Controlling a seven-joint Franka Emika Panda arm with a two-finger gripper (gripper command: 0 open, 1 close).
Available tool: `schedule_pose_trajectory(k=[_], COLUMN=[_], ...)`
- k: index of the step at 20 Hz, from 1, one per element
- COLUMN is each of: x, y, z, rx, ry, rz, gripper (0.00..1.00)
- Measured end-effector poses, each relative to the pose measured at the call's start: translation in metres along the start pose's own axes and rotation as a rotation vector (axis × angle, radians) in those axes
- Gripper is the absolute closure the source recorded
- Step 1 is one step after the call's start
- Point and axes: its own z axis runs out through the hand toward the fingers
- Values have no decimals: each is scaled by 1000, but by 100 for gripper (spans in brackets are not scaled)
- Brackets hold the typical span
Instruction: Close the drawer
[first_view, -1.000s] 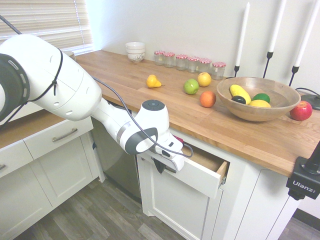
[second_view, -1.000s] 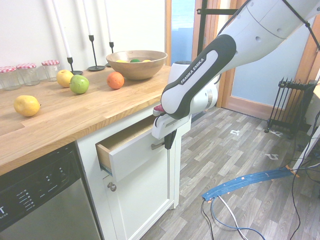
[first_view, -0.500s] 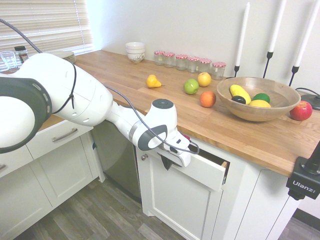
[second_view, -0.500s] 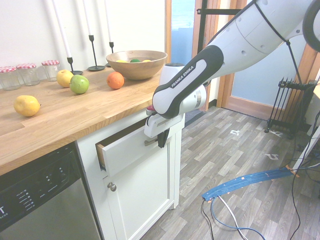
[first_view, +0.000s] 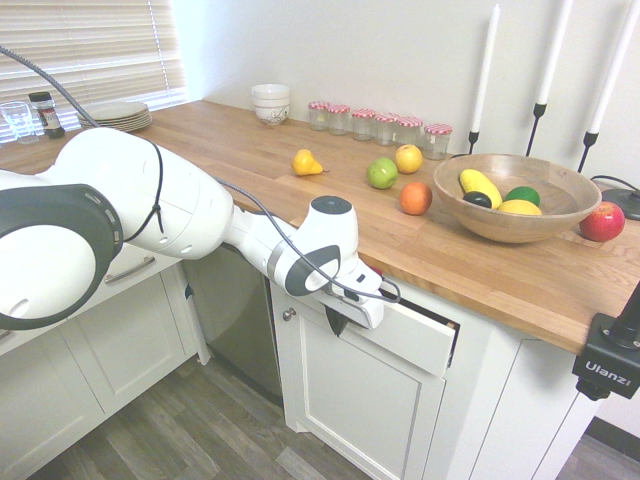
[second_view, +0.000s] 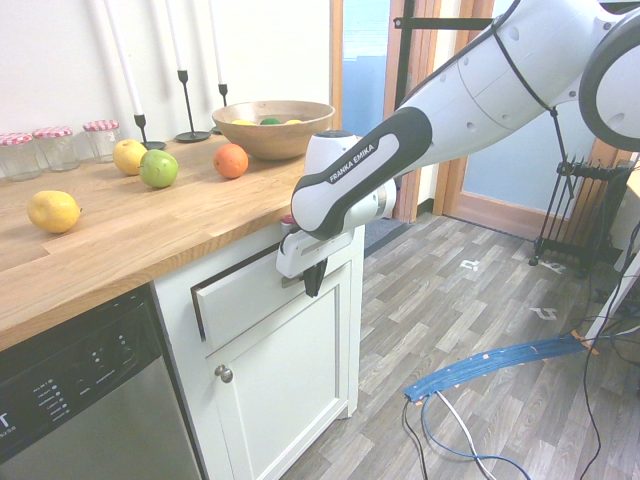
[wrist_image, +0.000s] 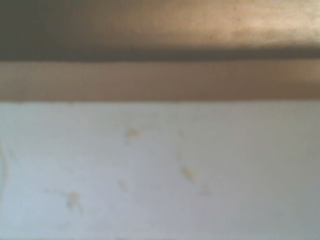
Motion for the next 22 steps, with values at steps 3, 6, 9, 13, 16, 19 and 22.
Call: schedule_pose_trajectory(k=[3, 6, 9, 13, 16, 19, 22], x=[0, 0, -8, -21, -32, -48, -73], y=[0, 1, 11, 27, 39, 53, 68], z=[0, 0, 3, -28, -73, -115, -156], rx=[0, -2, -24, -51, -92, -124, -141], ry=[0, -1, -25, -60, -89, -105, -117], rz=[0, 1, 8, 17, 19, 11, 0], gripper=[100, 100, 100, 100, 100, 100, 100])
